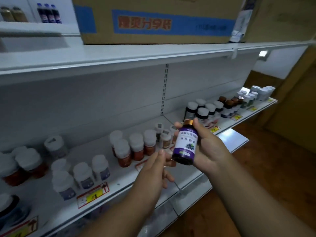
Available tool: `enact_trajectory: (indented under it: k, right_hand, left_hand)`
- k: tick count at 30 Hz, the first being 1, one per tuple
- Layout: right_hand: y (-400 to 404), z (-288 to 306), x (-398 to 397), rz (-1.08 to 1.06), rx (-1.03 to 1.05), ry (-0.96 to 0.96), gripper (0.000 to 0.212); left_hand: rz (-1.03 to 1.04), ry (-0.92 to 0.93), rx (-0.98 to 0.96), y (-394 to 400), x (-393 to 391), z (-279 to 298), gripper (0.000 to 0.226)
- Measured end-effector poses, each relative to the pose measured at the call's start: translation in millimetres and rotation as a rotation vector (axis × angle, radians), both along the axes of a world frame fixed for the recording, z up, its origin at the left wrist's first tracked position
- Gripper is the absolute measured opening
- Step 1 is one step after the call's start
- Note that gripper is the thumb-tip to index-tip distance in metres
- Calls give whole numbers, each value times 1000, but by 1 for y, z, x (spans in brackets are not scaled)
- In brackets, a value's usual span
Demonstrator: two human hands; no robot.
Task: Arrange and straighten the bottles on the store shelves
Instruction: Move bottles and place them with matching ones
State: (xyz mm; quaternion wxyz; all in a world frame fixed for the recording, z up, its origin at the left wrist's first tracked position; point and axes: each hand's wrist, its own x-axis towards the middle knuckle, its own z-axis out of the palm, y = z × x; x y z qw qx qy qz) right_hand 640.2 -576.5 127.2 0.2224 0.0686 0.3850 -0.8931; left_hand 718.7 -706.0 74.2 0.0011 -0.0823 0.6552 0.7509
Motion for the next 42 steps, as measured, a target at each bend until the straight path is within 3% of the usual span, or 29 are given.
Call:
enact_trajectory:
  k: [3, 7, 13, 18, 28, 32, 34, 37, 42]
  right_hand:
    - [67, -8, -4, -86, 164, 7, 52]
    - [166, -6, -9, -298, 404, 129, 19]
    - [306, -6, -30, -477, 714, 281, 17]
    - [385, -1, -63, -502, 763, 301, 16]
    - [475, -15, -190, -528, 928, 380, 14]
    - [506, -4, -244, -508, 905, 397, 16]
    - [511, 0, -274, -492, 888, 422, 16]
    - [505, -2, -324, -485, 801, 449, 14]
    - [472, -11, -416, -297, 813, 568, 10]
  left_hand:
    - [-74, -6, -46, 64, -20, -1, 54]
    - [-197, 18, -148, 172, -48, -7, 47]
    - [-355, 122, -309, 320, -85, -4, 31]
    - [-391, 188, -369, 392, -129, -3, 45]
    - [-480, 297, -417, 487, -274, -29, 57]
    - [-547, 306, -446, 509, -338, -18, 82]
    - [-537, 308, -470, 510, -367, -13, 75]
    - [-469, 301, -488, 495, -402, -13, 56]
    - [-159, 267, -662, 445, -457, -23, 66]
